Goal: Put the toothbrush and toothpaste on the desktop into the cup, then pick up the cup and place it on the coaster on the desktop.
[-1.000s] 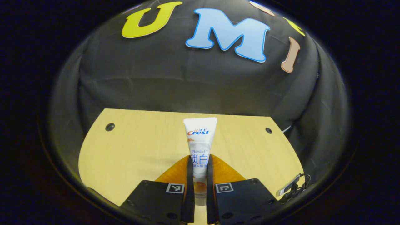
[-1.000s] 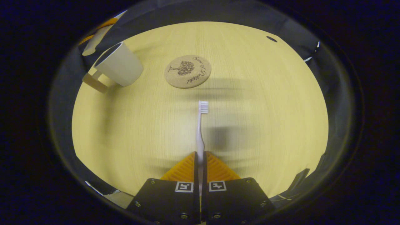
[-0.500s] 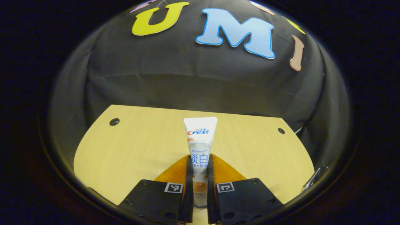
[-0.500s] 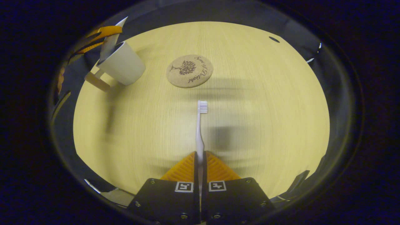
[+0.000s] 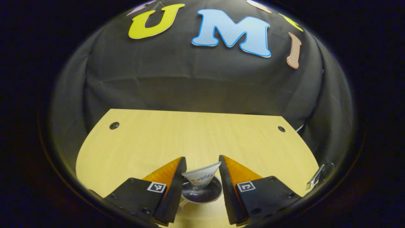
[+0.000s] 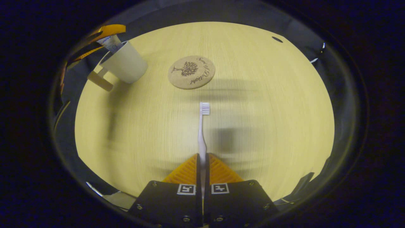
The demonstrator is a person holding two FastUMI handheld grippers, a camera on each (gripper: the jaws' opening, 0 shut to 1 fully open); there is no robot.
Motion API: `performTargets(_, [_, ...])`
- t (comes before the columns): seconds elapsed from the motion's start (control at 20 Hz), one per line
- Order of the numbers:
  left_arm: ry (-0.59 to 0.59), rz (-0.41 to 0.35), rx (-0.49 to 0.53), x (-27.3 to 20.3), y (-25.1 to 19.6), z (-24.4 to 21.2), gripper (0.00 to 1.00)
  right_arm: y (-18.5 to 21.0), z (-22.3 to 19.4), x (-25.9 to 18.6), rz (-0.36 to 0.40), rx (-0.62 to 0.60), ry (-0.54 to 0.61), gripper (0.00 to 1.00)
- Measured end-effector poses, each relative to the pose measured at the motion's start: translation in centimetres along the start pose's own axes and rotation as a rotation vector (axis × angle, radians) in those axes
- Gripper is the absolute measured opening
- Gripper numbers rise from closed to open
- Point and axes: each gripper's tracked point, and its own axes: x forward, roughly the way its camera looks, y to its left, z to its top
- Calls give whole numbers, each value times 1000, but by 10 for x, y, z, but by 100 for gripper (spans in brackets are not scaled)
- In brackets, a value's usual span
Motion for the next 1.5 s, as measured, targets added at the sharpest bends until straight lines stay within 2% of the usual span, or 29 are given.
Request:
performTargets(0.05, [-10,2,12,-5,0,3,69,0,1,0,-4,5,-5,4])
performTargets(0.2, [-42,-5,39,-17,-1,15,68,1,1,0,-9,11,-19,4])
performTargets(0.25, [-50,-4,45,-22,-1,18,64,3,1,0,1,21,-18,3])
performTargets(0.5, [-96,-11,62,-43,2,29,66,10,17,-15,20,49,-75,2])
performTargets(1.05, [-185,36,48,-98,48,52,66,64,128,-92,87,52,-344,2])
performTargets(1.3, [-204,78,16,-126,89,48,66,90,186,-137,133,104,-462,2])
performTargets(1.5, [-199,119,-2,-148,132,38,67,101,217,-152,145,140,-517,2])
